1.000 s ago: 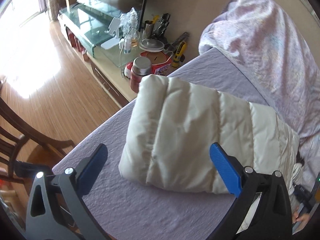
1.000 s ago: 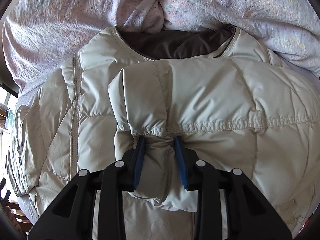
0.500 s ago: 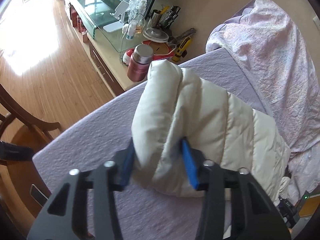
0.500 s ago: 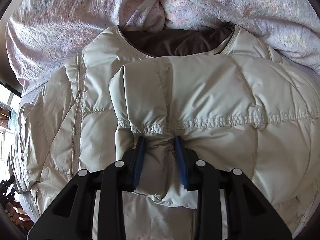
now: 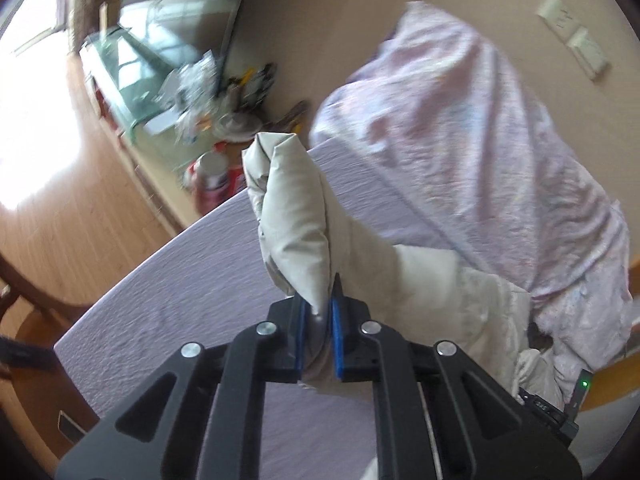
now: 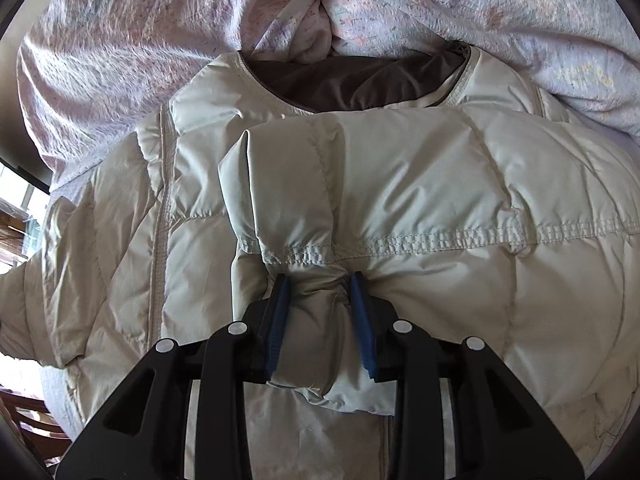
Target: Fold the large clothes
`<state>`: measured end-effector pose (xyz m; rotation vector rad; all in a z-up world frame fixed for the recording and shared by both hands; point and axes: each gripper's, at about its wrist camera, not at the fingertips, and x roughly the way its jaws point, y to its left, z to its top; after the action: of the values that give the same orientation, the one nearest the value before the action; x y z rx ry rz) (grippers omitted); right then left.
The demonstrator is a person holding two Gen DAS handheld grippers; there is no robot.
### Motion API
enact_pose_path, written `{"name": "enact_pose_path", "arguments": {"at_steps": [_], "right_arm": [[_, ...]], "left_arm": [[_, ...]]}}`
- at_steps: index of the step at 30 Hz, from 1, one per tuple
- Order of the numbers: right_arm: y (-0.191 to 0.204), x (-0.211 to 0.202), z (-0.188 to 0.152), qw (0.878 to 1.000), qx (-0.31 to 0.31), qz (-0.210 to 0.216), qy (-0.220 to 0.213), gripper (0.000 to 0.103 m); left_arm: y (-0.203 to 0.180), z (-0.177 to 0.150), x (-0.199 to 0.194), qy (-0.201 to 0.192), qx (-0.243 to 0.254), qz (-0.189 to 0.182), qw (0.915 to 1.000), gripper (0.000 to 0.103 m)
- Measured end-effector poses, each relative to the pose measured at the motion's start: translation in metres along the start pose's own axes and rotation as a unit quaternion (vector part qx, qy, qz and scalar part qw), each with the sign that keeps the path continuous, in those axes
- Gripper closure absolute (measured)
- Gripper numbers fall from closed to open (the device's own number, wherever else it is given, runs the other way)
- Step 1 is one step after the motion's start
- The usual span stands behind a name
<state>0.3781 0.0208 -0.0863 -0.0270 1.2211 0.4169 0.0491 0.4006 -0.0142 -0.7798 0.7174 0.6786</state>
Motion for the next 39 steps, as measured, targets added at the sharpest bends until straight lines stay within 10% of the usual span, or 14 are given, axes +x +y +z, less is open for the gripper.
{"name": "enact_pose_path", "arguments": {"at_steps": [5,11,23,32,39], "right_arm": [[-0.020,-0.011,-0.002,0.999,0.016,0.041,0.007,0.060],[-0.042,-0.044,-0.006,0.997,0.025,0.073,-0.013,0.026],[-0.103,-0.083,-0.041,0.997,0.056,0.039,-0.045,0.025],[-0.154,-0.096,-0.060,0.992,0.105,0.020,-0.061,0.025],[-0.165,-0.096,-0.060,0.992,0.108,0.016,-0.062,0.025]], "left_arm": [[-0.084,0.003,-0.025,-0.025,0.073,-0.067,0.9947,0.093],[-0.186,-0.019,-0.038,-0.023,0.154,-0.141,0.9776,0.093],[-0.334,-0.116,-0.016,0.061,0.268,-0.240,0.9311,0.093],[-0.382,-0.193,0.033,0.140,0.323,-0.230,0.9074,0.093],[-0.377,-0.222,0.065,0.188,0.327,-0.200,0.9041,0.085]]}}
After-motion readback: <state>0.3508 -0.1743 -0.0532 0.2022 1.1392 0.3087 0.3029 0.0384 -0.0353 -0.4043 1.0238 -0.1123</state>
